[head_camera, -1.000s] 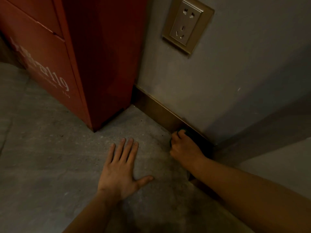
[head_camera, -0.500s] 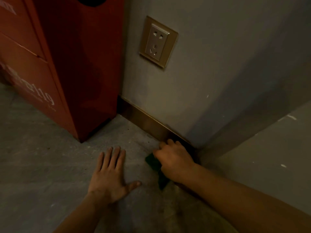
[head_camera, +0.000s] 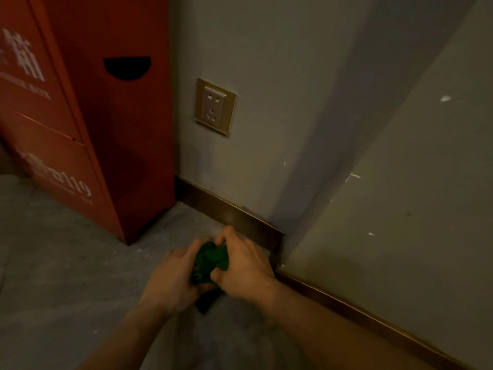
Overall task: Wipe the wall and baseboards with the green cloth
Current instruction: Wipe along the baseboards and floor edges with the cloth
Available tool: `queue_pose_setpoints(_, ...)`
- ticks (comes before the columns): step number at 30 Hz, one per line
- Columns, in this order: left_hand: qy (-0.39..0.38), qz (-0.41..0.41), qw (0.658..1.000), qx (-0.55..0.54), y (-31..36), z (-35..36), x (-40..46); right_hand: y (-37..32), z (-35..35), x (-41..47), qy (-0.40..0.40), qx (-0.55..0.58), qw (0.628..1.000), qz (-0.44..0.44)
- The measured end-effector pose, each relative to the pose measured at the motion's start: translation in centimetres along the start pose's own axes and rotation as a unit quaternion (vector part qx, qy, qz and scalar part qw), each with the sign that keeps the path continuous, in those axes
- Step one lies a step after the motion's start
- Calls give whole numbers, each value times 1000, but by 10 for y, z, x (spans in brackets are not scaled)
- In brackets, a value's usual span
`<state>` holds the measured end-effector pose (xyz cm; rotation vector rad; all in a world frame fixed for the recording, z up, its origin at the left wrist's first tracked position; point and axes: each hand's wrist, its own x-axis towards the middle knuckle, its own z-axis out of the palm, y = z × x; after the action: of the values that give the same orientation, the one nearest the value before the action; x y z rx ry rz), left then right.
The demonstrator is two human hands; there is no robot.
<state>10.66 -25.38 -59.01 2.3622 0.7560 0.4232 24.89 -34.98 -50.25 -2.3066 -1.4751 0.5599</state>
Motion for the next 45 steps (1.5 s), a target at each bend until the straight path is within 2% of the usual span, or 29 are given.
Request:
queue_pose_setpoints(6, -3, 94, 992, 84, 45, -28, 5, 21, -34, -29, -30, 33, 999, -5)
queue_pose_setpoints(11, -21, 153, 976, 154, 95, -33, 20, 49, -58, -59, -55, 6, 998, -16)
queue_pose_setpoints(21, -105, 264, 920, 270, 188, -5, 38, 106, -91, -125, -7, -39, 997, 65)
queue_pose_setpoints(29, -159, 247, 912, 285, 232, 31, 40, 139, -107, -164, 36, -61, 991, 111)
queue_pose_setpoints(35, -180, 224, 917, 278, 266, 30, 32, 135, -135, -192, 17, -65, 988, 137)
queue_pose_setpoints(39, -217, 213, 909, 286, 305, 11, 21, 119, -173, -221, -17, -54, 985, 163)
queue_pose_setpoints(45, -257, 216, 902, 271, 392, -52, 8, 77, -256, -277, -15, -28, 977, 209)
